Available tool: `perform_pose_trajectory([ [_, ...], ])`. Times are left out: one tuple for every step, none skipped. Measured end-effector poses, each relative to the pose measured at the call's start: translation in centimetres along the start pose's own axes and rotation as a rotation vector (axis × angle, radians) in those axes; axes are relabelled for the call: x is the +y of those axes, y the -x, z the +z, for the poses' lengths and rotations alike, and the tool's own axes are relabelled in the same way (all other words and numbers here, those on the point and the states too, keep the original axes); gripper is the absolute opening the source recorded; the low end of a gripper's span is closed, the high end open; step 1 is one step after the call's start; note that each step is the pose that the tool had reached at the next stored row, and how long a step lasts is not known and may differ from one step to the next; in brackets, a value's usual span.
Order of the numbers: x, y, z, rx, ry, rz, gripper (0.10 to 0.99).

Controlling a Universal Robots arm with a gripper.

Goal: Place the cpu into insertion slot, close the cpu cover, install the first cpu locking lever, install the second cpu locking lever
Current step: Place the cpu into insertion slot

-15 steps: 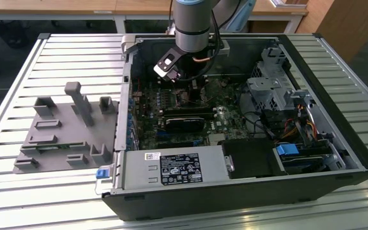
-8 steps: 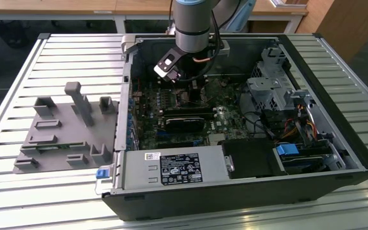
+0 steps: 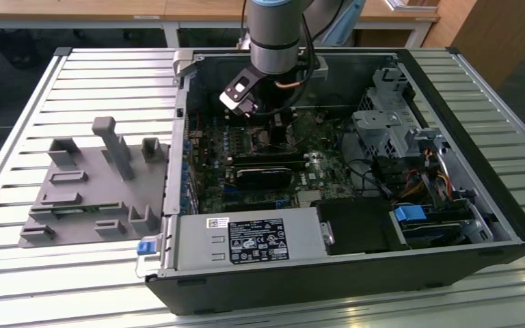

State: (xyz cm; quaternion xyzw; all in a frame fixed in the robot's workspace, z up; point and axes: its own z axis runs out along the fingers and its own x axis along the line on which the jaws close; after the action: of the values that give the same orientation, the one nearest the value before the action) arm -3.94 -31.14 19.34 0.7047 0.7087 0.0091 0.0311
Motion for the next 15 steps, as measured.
perform_pose_trajectory([
  [0.0, 0.0, -0.07, 0.0, 0.0, 0.0, 0.612],
  [0.01, 0.01, -0.16, 0.0, 0.0, 0.0, 0.612],
  [0.02, 0.01, -0.26, 0.0, 0.0, 0.0, 0.612],
  [0.02, 0.01, -0.37, 0.0, 0.0, 0.0, 0.612],
  [0.03, 0.01, -0.47, 0.0, 0.0, 0.0, 0.612],
  [0.03, 0.02, -0.57, 0.0001, 0.0, 0.0, 0.612],
  [0.04, 0.02, -0.67, 0.0001, 0.0, 0.0, 0.612],
  [0.05, 0.02, -0.75, 0.0001, 0.0, 0.0, 0.612],
  [0.05, 0.02, -0.83, 0.0001, 0.0, 0.0, 0.612],
  [0.06, 0.03, -0.92, 0.0001, 0.0, 0.0, 0.612],
  [0.06, 0.03, -1.02, 0.0001, 0.0, 0.0, 0.612],
  [0.07, 0.04, -1.14, -0.0001, 0.0, 0.0, 0.612],
  [0.08, 0.04, -1.25, 0.0, -0.001, 0.0, 0.612],
  [0.08, 0.04, -1.34, 0.0, -0.001, 0.0, 0.6],
  [0.09, 0.04, -1.42, 0.0, -0.001, 0.0, 0.6],
])
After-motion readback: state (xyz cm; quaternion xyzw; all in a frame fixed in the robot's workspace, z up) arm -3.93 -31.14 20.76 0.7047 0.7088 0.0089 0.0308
